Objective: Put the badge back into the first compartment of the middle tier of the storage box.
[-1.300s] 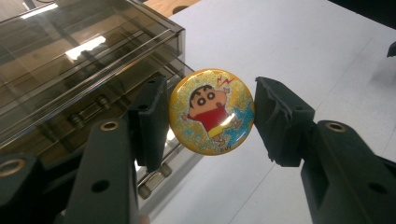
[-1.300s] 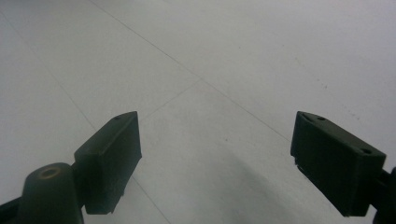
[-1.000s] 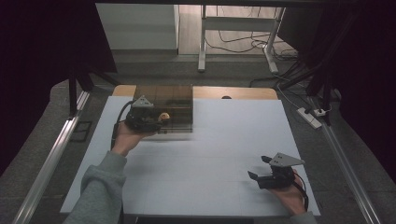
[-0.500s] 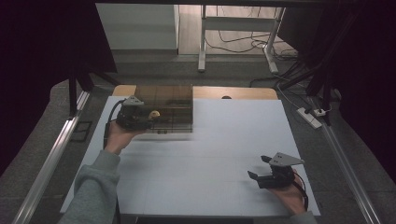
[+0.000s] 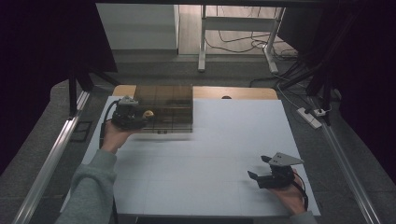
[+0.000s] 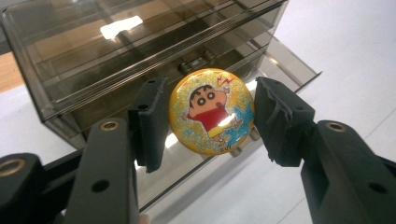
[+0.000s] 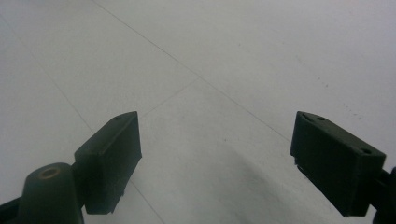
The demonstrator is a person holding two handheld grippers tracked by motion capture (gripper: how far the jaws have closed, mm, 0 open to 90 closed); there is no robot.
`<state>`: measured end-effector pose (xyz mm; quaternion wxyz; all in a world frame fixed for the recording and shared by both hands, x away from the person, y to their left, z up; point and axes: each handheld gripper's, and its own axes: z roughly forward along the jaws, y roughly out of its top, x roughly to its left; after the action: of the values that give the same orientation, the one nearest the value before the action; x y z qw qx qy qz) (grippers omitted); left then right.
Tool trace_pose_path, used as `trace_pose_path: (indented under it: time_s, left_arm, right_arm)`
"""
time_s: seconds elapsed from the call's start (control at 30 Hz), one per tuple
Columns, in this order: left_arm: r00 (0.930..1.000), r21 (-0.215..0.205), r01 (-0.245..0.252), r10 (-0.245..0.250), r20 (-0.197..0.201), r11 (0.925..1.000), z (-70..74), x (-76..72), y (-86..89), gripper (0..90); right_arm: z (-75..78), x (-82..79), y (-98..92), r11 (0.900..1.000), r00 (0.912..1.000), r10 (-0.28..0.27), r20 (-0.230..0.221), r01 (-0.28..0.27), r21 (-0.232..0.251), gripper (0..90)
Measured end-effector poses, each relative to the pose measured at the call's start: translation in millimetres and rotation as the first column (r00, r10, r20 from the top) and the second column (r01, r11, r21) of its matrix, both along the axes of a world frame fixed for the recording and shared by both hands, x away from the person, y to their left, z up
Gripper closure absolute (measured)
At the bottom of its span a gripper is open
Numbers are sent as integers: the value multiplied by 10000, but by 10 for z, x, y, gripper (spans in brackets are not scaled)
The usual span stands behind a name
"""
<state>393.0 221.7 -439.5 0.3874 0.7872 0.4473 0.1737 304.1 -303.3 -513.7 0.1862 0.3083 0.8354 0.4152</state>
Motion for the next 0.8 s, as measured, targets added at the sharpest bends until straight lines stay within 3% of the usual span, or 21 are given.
trace_pose_path:
  time_s: [0.4,0.8]
  left_arm:
    - [9986,171,-407,413,-345,9990,-119,116,87,469]
    - [9945,741,-580,641,-834,9956,-303,259,76,467]
  right_arm:
    - [-4,5,1,10000,10000,5,-31,-5,-58,160]
    - [-6,6,0,9999,10000,49,-69,-50,-109,160]
